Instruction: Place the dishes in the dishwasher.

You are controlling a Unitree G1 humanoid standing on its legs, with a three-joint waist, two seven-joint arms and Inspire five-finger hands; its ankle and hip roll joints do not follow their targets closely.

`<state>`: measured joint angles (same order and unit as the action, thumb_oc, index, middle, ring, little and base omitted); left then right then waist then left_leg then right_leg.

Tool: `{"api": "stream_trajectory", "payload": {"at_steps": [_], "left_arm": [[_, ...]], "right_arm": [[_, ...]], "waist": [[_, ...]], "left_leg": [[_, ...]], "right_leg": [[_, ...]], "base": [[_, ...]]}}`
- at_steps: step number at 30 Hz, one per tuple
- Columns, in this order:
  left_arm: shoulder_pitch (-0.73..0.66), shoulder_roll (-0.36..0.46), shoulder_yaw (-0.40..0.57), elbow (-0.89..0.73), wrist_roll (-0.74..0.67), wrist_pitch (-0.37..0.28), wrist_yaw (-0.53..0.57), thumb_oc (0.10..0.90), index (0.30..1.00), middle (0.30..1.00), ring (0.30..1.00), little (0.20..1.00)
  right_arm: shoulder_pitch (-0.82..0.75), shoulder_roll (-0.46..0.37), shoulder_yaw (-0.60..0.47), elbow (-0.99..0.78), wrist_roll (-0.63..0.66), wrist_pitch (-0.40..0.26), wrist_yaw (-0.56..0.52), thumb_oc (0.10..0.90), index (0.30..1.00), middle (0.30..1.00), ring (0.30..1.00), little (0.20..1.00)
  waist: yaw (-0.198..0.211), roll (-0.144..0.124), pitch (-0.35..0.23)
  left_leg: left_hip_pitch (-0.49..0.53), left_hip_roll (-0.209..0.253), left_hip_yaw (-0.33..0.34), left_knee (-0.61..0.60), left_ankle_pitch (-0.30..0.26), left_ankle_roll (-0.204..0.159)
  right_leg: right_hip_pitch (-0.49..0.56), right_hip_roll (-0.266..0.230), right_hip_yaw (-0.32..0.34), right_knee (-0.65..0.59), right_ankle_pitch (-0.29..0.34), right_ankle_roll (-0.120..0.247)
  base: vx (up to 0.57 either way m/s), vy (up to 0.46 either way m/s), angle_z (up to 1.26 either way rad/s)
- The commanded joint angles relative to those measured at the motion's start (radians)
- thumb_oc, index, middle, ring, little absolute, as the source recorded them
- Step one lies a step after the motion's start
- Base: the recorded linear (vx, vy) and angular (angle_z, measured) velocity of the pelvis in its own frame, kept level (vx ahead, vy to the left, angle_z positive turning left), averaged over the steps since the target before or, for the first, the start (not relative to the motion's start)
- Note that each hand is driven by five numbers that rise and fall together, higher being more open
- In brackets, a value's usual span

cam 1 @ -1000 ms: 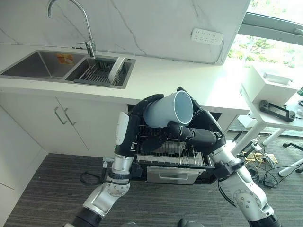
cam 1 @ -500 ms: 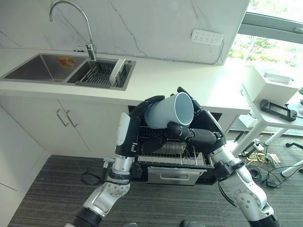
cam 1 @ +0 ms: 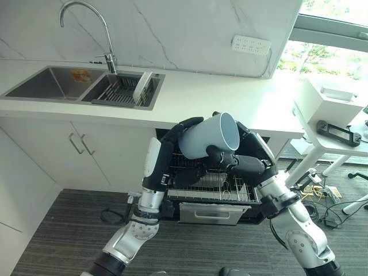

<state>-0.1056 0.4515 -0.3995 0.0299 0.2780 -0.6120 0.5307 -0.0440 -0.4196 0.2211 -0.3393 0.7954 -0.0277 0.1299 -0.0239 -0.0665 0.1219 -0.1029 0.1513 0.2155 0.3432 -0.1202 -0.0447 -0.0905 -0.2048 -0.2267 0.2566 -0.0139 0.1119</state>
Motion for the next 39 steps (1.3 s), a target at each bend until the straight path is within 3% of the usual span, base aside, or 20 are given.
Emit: {"api": "stream_trajectory", "payload": {"at_steps": [1,7,8,9,17,22,27,30,34,37,39], "left_arm": [[-0.104,-0.006,-0.064,-0.054,0.000,-0.056,-0.041,0.400,0.300,0.300,0.300,0.300],[-0.095,-0.014,-0.062,-0.049,-0.069,-0.032,-0.089,0.400,0.300,0.300,0.300,0.300],[-0.093,-0.016,-0.059,-0.048,-0.080,-0.021,-0.096,0.577,0.566,0.566,0.566,0.566],[-0.091,-0.019,-0.057,-0.044,-0.083,-0.014,-0.091,0.800,0.900,0.900,0.900,0.900],[-0.053,-0.012,0.005,-0.005,-0.075,0.013,-0.043,0.800,0.900,0.900,0.900,0.900],[0.007,0.011,0.125,0.074,-0.067,0.031,0.028,0.800,0.900,0.900,0.900,0.900],[0.036,0.024,0.216,0.108,-0.083,0.004,0.049,0.800,0.900,0.900,0.900,0.900],[0.044,0.030,0.256,0.106,-0.107,-0.010,0.026,0.800,0.900,0.900,0.900,0.900],[0.054,0.028,0.311,0.076,-0.315,0.037,-0.130,0.800,0.900,0.900,0.900,0.900],[0.061,0.023,0.338,0.028,-0.325,0.010,-0.165,0.800,0.900,0.900,0.900,0.900],[0.054,0.029,0.346,-0.013,-0.330,0.036,-0.210,0.800,0.900,0.900,0.900,0.900]], "right_arm": [[-0.166,0.045,-0.028,-0.163,0.023,-0.158,0.035,0.400,0.300,0.300,0.300,0.300],[-0.156,0.046,-0.035,-0.162,-0.009,-0.179,0.025,0.400,0.300,0.300,0.300,0.300],[-0.155,0.045,-0.039,-0.162,-0.016,-0.185,0.020,0.400,0.300,0.300,0.300,0.300],[-0.155,0.044,-0.042,-0.162,-0.018,-0.189,0.015,0.400,0.300,0.300,0.300,0.300],[-0.123,0.029,-0.095,-0.156,-0.036,-0.217,-0.005,0.400,0.300,0.300,0.300,0.300],[-0.073,0.012,-0.175,-0.141,-0.056,-0.249,-0.026,0.400,0.300,0.300,0.300,0.300],[-0.045,0.010,-0.226,-0.125,-0.072,-0.264,-0.031,0.400,0.300,0.300,0.300,0.300],[-0.034,0.009,-0.250,-0.117,-0.079,-0.261,-0.031,0.400,0.300,0.300,0.300,0.300],[-0.015,0.012,-0.282,-0.107,-0.091,-0.244,-0.035,0.400,0.300,0.300,0.300,0.300],[-0.007,0.019,-0.296,-0.101,-0.098,-0.232,-0.031,0.400,0.300,0.300,0.300,0.300],[-0.004,0.022,-0.296,-0.104,-0.104,-0.217,-0.032,0.400,0.300,0.300,0.300,0.300]], "waist": [[0.003,-0.006,-0.015],[0.000,-0.002,-0.015],[-0.001,-0.002,-0.014],[-0.001,-0.002,-0.014],[-0.005,0.002,-0.013],[-0.012,0.010,-0.015],[-0.018,0.016,-0.014],[-0.023,0.019,-0.017],[-0.032,0.024,-0.014],[-0.036,0.027,-0.009],[-0.041,0.030,-0.006]], "left_leg": [[0.112,-0.017,-0.026,-0.043,-0.206,0.015],[0.113,-0.018,-0.023,-0.043,-0.205,0.015],[0.113,-0.017,-0.022,-0.043,-0.205,0.015],[0.113,-0.016,-0.022,-0.043,-0.205,0.015],[0.114,-0.016,-0.019,-0.043,-0.203,0.014],[0.116,-0.014,-0.013,-0.043,-0.198,0.010],[0.117,-0.010,-0.009,-0.043,-0.193,0.005],[0.117,-0.007,-0.006,-0.043,-0.189,0.002],[0.120,-0.004,-0.002,-0.043,-0.185,-0.001],[0.117,0.000,-0.001,-0.043,-0.182,-0.002],[0.116,0.002,0.000,-0.043,-0.180,-0.003]], "right_leg": [[0.016,-0.010,-0.012,0.043,-0.128,0.074],[0.015,-0.007,-0.008,0.043,-0.129,0.072],[0.015,-0.007,-0.008,0.043,-0.129,0.071],[0.015,-0.006,-0.007,0.043,-0.130,0.070],[0.014,-0.003,0.000,0.043,-0.131,0.067],[0.013,0.001,0.009,0.043,-0.134,0.059],[0.015,0.003,0.012,0.043,-0.137,0.054],[0.016,0.005,0.014,0.043,-0.139,0.051],[0.018,0.008,0.015,0.043,-0.141,0.050],[0.015,0.009,0.015,0.043,-0.142,0.048],[0.013,0.012,0.019,0.043,-0.143,0.046]], "base": [[-0.02,0.011,-0.04],[0.00,0.000,0.00],[0.00,0.000,0.00],[0.00,0.000,0.00],[0.00,0.002,-0.01],[0.01,0.021,-0.10],[0.00,0.000,0.00],[0.01,0.004,-0.01],[0.01,0.010,-0.11],[0.00,-0.001,-0.04],[0.00,0.000,0.00]]}}
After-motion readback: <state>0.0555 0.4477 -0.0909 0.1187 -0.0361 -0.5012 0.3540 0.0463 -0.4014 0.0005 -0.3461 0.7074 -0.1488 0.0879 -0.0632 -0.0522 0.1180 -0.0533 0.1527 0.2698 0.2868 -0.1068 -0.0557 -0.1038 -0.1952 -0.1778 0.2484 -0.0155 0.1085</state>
